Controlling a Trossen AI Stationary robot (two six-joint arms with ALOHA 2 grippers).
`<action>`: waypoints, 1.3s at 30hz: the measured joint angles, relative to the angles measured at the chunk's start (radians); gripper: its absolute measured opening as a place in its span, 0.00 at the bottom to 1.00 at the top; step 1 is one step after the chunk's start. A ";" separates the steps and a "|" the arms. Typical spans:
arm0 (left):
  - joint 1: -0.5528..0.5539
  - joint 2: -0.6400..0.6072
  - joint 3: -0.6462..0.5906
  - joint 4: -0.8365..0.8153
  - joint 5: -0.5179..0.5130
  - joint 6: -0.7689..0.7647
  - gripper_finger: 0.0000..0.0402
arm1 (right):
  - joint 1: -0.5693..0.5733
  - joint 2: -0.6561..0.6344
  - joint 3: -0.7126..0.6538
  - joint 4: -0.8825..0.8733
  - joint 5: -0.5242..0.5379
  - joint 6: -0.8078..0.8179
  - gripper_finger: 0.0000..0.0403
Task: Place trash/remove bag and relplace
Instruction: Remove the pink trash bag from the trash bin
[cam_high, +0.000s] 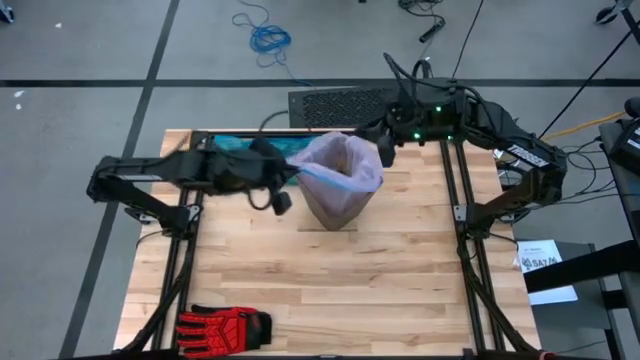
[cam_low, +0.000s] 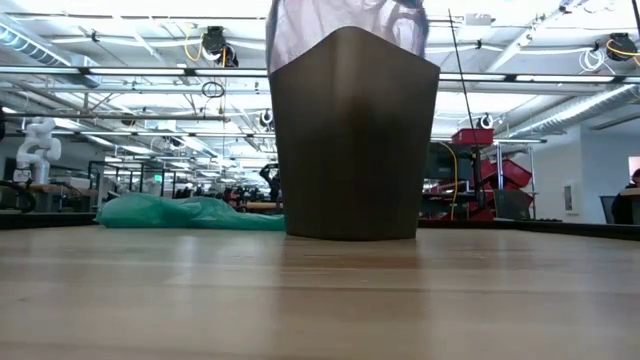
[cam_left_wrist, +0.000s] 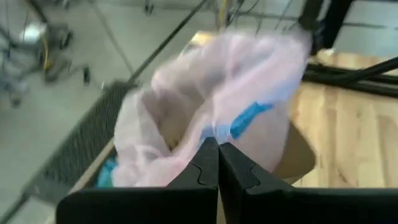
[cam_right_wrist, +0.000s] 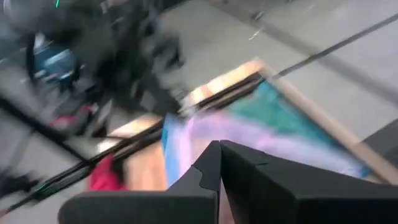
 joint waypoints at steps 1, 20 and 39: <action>0.000 -0.004 0.027 -0.015 0.009 0.034 0.00 | 0.000 0.000 0.000 -0.029 -0.047 0.021 0.00; 0.000 -0.010 0.257 -0.296 0.257 0.114 0.00 | -0.372 0.183 -0.015 -0.200 -0.279 0.216 0.46; 0.000 -0.040 0.258 -0.350 0.258 0.113 0.00 | -0.656 0.413 -0.034 -0.433 -0.623 -0.009 0.47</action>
